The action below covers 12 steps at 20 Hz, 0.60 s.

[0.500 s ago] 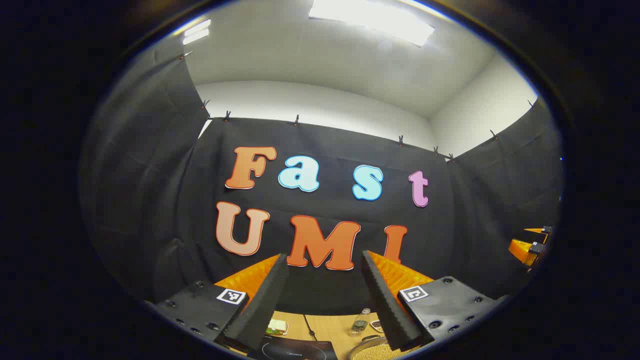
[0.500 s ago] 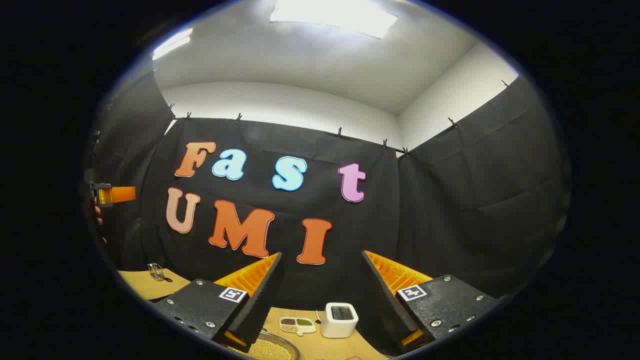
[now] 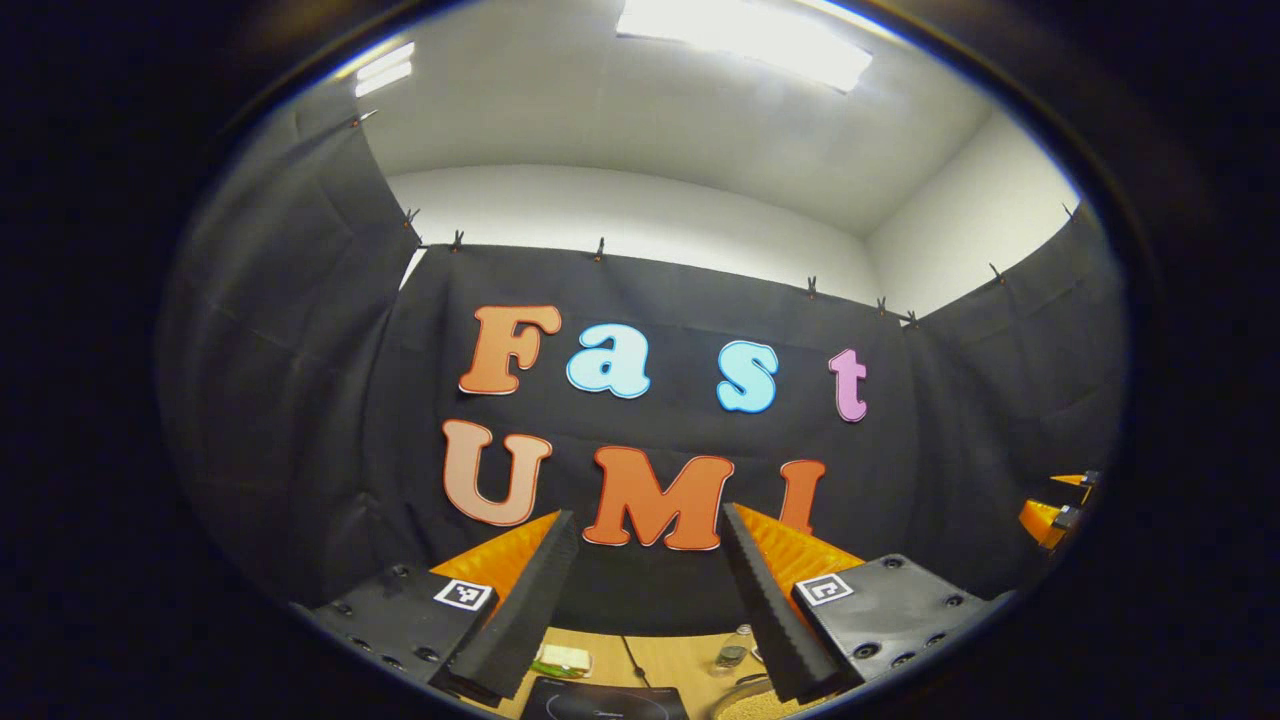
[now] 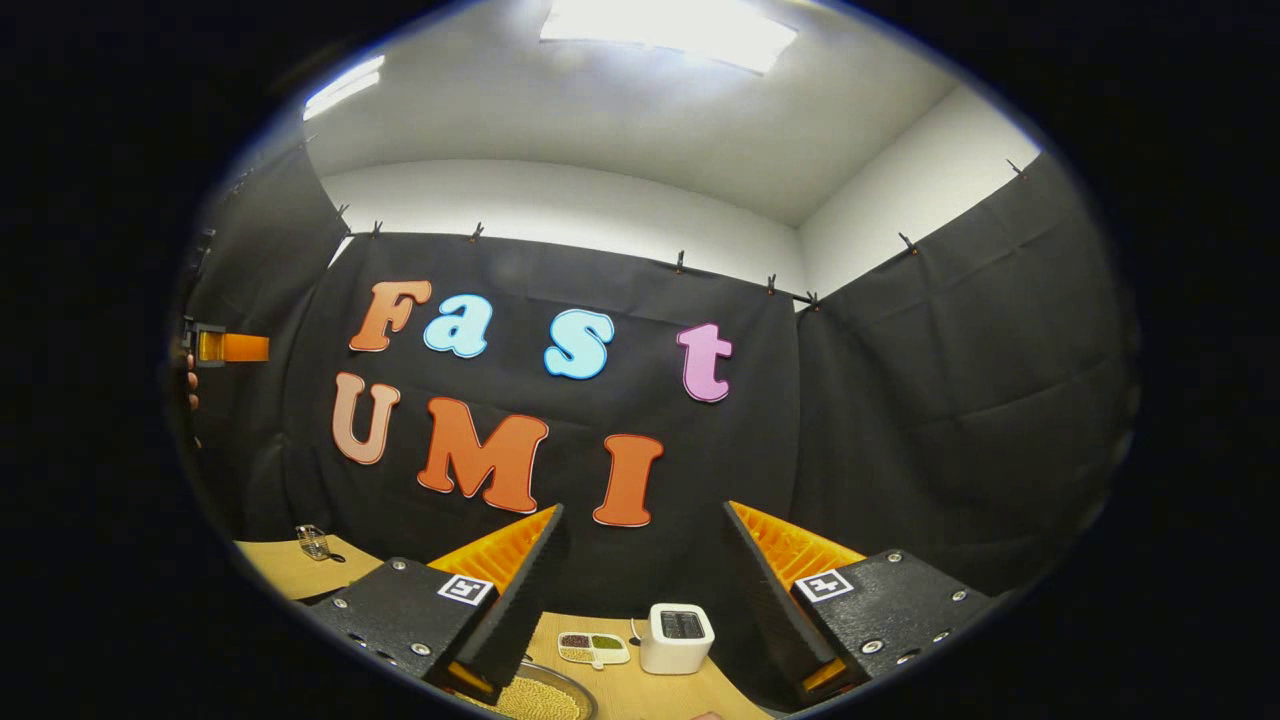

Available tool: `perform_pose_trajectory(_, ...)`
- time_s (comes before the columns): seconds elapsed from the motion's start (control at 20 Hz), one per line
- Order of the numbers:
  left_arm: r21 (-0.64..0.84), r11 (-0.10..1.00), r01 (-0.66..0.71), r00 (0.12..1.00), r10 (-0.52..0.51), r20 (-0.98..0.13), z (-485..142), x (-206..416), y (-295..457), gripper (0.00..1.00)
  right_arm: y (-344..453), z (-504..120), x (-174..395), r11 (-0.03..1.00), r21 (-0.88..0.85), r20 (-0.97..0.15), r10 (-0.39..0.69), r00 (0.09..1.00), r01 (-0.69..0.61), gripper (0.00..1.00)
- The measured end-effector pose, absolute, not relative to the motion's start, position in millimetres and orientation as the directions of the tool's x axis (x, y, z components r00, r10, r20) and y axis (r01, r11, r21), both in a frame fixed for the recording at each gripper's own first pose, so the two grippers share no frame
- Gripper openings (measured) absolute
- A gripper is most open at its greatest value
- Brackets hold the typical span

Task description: First push the handle of the pot to place it horizontally, then grasp the pot with both hands and set it on the induction cooktop.

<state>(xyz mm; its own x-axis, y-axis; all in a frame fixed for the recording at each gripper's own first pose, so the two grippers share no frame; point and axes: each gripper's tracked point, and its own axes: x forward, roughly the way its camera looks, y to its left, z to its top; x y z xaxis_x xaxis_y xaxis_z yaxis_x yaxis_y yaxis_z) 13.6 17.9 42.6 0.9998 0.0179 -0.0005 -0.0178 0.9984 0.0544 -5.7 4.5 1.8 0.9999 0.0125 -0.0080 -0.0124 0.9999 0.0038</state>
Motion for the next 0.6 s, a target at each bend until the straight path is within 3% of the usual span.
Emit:
perform_pose_trajectory(0.15,0.036,0.999,0.024,1.000,-0.023,-0.017,38.9,8.1,2.8,0.95,11.4,7.7,-4.8,1.000,0.007,0.011,0.022,1.000,-0.022,0.94)
perform_pose_trajectory(0.25,0.020,1.000,0.009,1.000,-0.009,-0.005,47.0,9.1,11.5,0.98,18.9,6.4,-1.2,1.000,0.003,0.012,0.028,1.000,-0.028,0.94)
perform_pose_trajectory(0.6,-0.121,0.991,-0.048,0.999,0.045,-0.026,62.4,1.2,54.4,0.95,27.8,10.7,-19.9,0.999,-0.008,-0.011,0.049,0.999,-0.049,0.94)
